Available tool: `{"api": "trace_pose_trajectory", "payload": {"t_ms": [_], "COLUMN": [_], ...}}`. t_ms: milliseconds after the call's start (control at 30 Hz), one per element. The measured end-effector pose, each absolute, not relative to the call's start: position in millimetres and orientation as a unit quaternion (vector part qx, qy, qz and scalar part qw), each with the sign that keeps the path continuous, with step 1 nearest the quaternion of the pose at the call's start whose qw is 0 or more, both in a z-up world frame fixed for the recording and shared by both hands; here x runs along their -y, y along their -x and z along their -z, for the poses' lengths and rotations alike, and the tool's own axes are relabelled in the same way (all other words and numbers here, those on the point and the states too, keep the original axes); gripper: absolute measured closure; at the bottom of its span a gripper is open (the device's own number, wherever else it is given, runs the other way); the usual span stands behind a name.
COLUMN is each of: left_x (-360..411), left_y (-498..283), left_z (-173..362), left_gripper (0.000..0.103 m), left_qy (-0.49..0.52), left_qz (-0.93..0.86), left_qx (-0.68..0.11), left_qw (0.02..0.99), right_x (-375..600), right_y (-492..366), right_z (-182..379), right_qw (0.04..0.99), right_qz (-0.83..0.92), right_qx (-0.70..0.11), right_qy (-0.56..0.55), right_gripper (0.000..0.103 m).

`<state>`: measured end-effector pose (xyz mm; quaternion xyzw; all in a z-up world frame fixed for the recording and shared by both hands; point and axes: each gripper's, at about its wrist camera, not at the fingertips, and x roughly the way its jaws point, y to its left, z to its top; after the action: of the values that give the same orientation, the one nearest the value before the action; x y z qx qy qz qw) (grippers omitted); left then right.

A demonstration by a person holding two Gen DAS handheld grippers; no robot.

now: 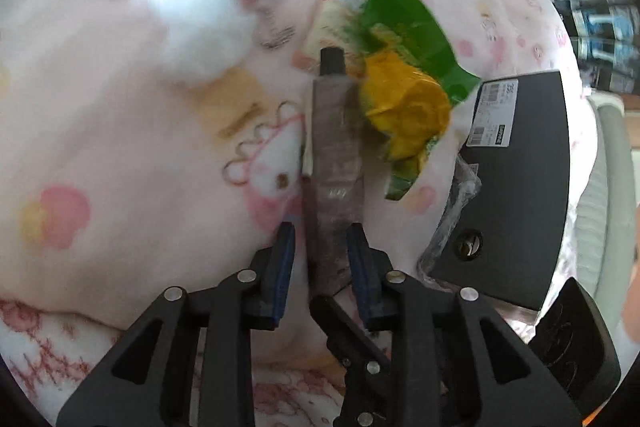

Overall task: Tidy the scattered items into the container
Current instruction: 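Grasp the silver-capped tube with the left gripper and lift it, then carry the tube with the left gripper toward the black box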

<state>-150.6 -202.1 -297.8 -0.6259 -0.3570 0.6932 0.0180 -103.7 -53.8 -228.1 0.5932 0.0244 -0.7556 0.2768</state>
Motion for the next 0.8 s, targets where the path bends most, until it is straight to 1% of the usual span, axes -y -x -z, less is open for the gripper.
{"api": "trace_pose_trajectory", "payload": {"t_ms": [33, 100, 133, 200, 267, 333, 367, 433, 567, 667, 800], "left_x": [205, 203, 200, 194, 195, 193, 196, 189, 179, 155, 113], "left_y": [149, 150, 152, 157, 157, 156, 153, 149, 125, 110, 94], "left_z": [297, 298, 300, 306, 307, 307, 308, 302, 287, 279, 280], "left_gripper": [0.076, 0.075, 0.075, 0.075, 0.075, 0.074, 0.074, 0.074, 0.074, 0.073, 0.073], "left_qy": [0.625, 0.625, 0.628, 0.633, 0.634, 0.630, 0.632, 0.633, 0.621, 0.631, 0.659], "left_qz": [-0.692, -0.692, -0.690, -0.686, -0.680, -0.677, -0.678, -0.685, -0.685, -0.681, -0.660], "left_qx": [0.362, 0.360, 0.358, 0.358, 0.367, 0.377, 0.371, 0.355, 0.373, 0.356, 0.327], "left_qw": [0.017, 0.017, 0.021, 0.030, 0.042, 0.052, 0.056, 0.067, 0.079, 0.109, 0.152], "right_x": [55, 54, 54, 57, 57, 53, 48, 43, 25, 1, -46], "right_y": [105, 106, 107, 111, 110, 106, 104, 100, 85, 64, 45], "right_z": [227, 224, 225, 236, 243, 239, 236, 230, 214, 198, 196], "right_qw": [0.279, 0.278, 0.275, 0.266, 0.255, 0.259, 0.267, 0.270, 0.276, 0.277, 0.268], "right_qz": [0.756, 0.763, 0.768, 0.768, 0.769, 0.771, 0.769, 0.771, 0.779, 0.783, 0.771], "right_qx": [-0.024, -0.016, -0.016, -0.026, -0.038, -0.027, -0.012, -0.008, -0.005, -0.012, 0.031], "right_qy": [-0.591, -0.584, -0.578, -0.581, -0.585, -0.580, -0.580, -0.576, -0.562, -0.558, -0.577], "right_gripper": [0.072, 0.064, 0.058, 0.058, 0.065, 0.067, 0.067, 0.067, 0.067, 0.067, 0.067]}}
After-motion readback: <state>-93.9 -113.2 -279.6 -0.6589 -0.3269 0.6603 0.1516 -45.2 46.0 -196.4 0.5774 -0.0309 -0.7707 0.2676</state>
